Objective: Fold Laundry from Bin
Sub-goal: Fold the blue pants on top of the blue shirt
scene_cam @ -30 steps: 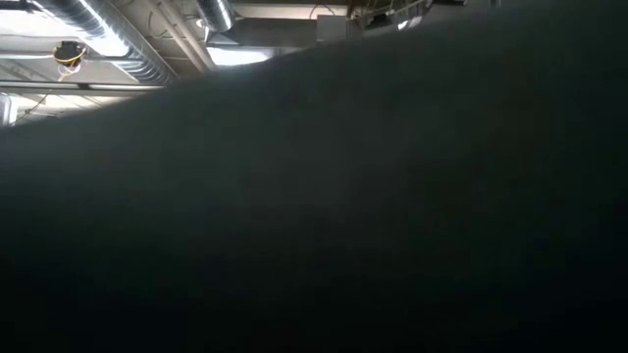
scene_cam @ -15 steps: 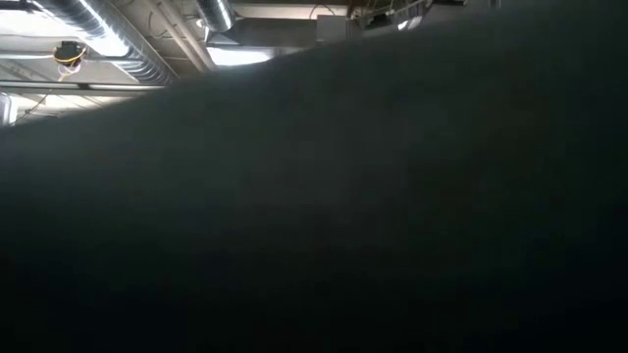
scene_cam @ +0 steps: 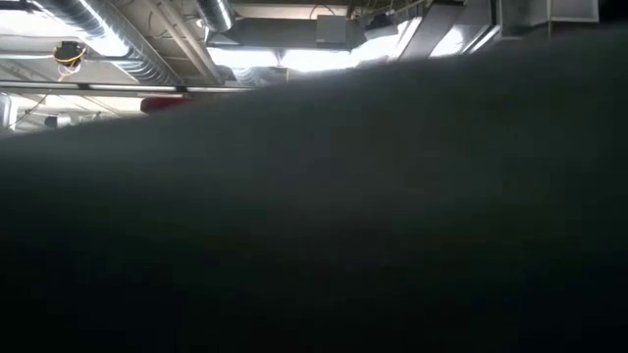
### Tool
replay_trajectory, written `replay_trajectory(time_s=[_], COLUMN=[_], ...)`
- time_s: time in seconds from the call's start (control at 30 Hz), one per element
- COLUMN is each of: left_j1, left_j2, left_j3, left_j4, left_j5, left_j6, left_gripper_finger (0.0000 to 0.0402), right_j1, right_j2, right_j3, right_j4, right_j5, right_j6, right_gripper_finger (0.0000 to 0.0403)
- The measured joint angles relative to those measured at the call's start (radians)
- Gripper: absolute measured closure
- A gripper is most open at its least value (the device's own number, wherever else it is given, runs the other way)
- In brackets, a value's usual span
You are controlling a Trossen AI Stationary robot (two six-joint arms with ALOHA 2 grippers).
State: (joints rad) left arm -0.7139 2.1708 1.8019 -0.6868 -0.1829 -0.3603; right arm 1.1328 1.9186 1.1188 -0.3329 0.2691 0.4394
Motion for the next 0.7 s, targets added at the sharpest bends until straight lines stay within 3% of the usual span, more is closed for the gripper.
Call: replay_trajectory(time_s=[0.43,0.7], left_j1=[-0.018,-0.031], left_j2=[0.000,0.021], left_j3=[0.000,0.000], left_j4=[0.000,0.001], left_j5=[-0.045,-0.052], left_j6=[0.064,0.093], left_gripper_finger=[0.0182,0.0182], right_j1=[0.000,0.000], right_j2=[0.000,0.000], right_j3=[-0.002,-0.002], right_j4=[-0.003,-0.001], right_j5=[0.000,0.000], right_j6=[-0.027,-0.026], right_gripper_finger=[0.0158,0.0230])
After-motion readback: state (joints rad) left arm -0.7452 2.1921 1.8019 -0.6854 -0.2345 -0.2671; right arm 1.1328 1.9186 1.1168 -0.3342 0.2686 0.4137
